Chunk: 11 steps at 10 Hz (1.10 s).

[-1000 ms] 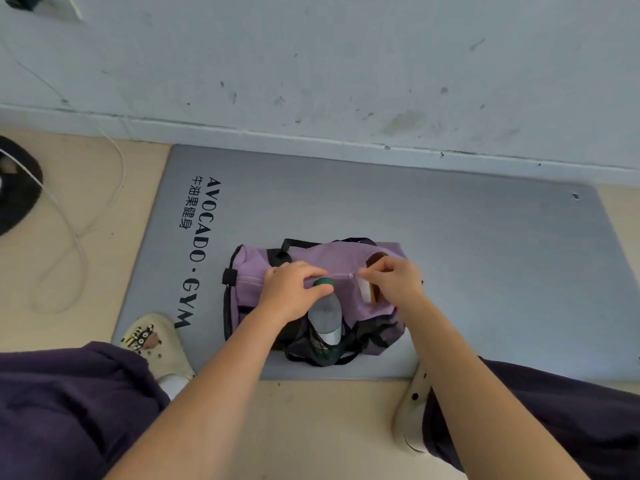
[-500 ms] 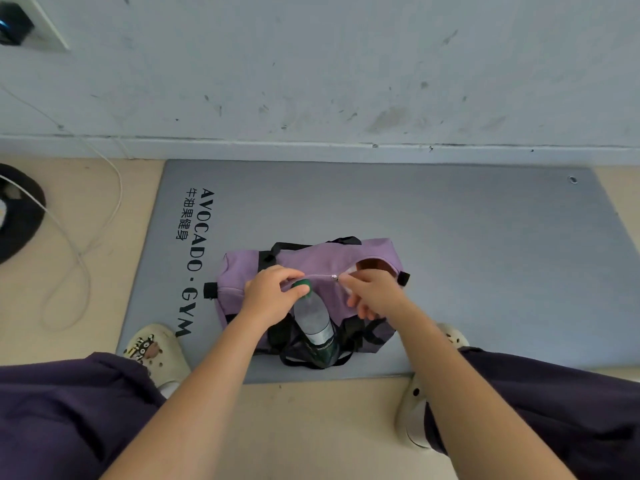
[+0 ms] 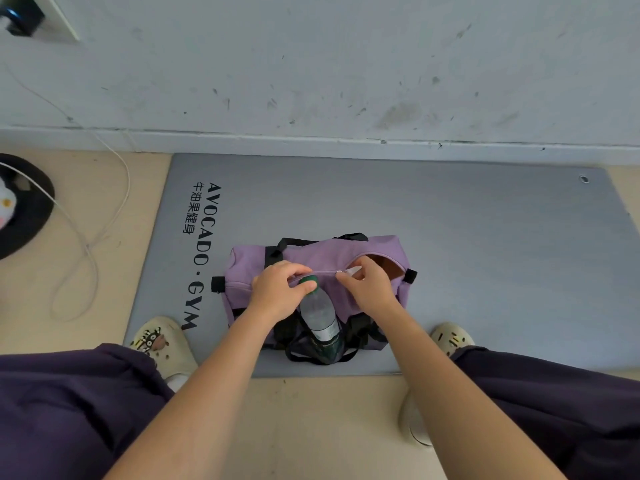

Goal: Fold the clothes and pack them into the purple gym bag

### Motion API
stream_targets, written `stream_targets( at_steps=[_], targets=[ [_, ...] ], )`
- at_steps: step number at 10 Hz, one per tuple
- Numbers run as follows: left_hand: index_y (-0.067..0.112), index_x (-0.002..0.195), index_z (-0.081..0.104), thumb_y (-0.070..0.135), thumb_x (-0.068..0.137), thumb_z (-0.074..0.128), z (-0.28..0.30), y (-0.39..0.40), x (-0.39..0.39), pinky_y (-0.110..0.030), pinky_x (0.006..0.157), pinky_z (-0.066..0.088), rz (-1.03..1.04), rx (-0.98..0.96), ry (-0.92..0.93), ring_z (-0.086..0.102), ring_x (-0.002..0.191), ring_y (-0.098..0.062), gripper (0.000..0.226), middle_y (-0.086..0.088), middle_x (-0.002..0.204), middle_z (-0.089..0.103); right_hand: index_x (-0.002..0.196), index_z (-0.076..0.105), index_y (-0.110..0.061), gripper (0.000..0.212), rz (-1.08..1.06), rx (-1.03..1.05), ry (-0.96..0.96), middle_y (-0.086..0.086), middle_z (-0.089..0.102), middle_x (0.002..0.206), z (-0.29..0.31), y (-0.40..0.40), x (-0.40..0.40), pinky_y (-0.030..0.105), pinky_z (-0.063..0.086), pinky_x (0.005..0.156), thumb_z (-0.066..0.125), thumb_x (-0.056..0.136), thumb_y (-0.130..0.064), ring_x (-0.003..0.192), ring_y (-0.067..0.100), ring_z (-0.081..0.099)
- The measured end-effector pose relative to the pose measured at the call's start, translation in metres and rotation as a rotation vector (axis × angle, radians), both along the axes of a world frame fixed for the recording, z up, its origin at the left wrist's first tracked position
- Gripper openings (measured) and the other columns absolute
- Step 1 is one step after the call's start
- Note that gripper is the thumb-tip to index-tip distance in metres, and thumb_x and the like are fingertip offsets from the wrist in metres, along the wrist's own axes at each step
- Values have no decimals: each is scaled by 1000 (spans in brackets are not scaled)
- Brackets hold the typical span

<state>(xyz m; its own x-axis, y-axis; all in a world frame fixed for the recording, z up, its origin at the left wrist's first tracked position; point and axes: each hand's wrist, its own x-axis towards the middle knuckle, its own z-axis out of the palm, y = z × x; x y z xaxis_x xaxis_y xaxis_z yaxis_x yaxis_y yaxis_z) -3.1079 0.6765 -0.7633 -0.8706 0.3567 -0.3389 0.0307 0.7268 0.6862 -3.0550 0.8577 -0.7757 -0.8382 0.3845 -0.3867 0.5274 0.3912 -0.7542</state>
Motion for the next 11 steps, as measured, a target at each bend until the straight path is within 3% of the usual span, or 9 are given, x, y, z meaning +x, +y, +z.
stream_targets(
  at_steps=[2,3,5,6,7,8,9,10,11],
  targets=[
    [29,111,67,36,89,68,1,2,2,-47,96,45,-11,-20,25,56,106,-15,23,10,111,61,76,59,-15,26,141,327,-23,-7,54,71,5,0,-2,22,35,54,67,88,-37,63,8,48],
    [24,110,64,27,91,64,0,7,6,-46,98,43,-27,-29,77,52,112,-19,20,6,114,60,70,56,-11,28,193,353,30,-4,51,73,7,1,-1,25,35,58,68,88,-30,64,12,45],
    [28,123,63,30,97,55,-5,16,14,-39,97,36,-56,-94,179,49,116,-19,27,6,122,58,76,58,-17,19,79,133,60,-7,59,67,8,5,3,12,37,57,69,89,-25,60,3,50],
    [30,117,67,35,96,57,-6,17,13,-34,91,33,-22,-106,201,50,113,-18,23,8,118,60,65,52,-21,29,-8,115,86,-10,56,61,10,14,9,9,39,55,72,86,-20,55,-2,51],
    [34,114,69,35,96,57,-8,13,9,-32,87,32,-28,-127,212,51,111,-16,22,10,116,62,66,56,-19,25,-62,176,16,-9,59,65,9,33,18,12,34,51,72,84,-22,59,1,51],
    [32,111,71,32,96,58,-10,7,8,-31,85,34,13,-129,206,52,108,-18,20,9,114,63,69,56,-14,23,-261,250,-47,-3,58,65,10,71,32,25,34,52,71,85,-22,61,16,52],
    [31,111,72,29,96,59,-13,6,4,-38,90,43,19,-93,184,52,107,-20,20,7,113,63,75,59,-9,22,-419,260,-67,-2,59,66,14,104,46,27,35,51,72,84,-24,61,20,52],
    [28,114,70,28,95,60,-8,9,9,-42,95,45,-12,-100,125,52,111,-21,22,3,116,62,85,60,-10,16,-421,196,-34,-2,61,71,21,95,45,26,38,51,69,84,-23,62,18,56],
    [22,120,68,33,93,63,27,14,-1,-37,100,43,55,26,80,54,117,-20,30,-1,124,60,95,59,-16,15,-346,90,92,-1,61,74,56,73,20,22,43,49,67,86,-24,55,9,58]
  ],
)
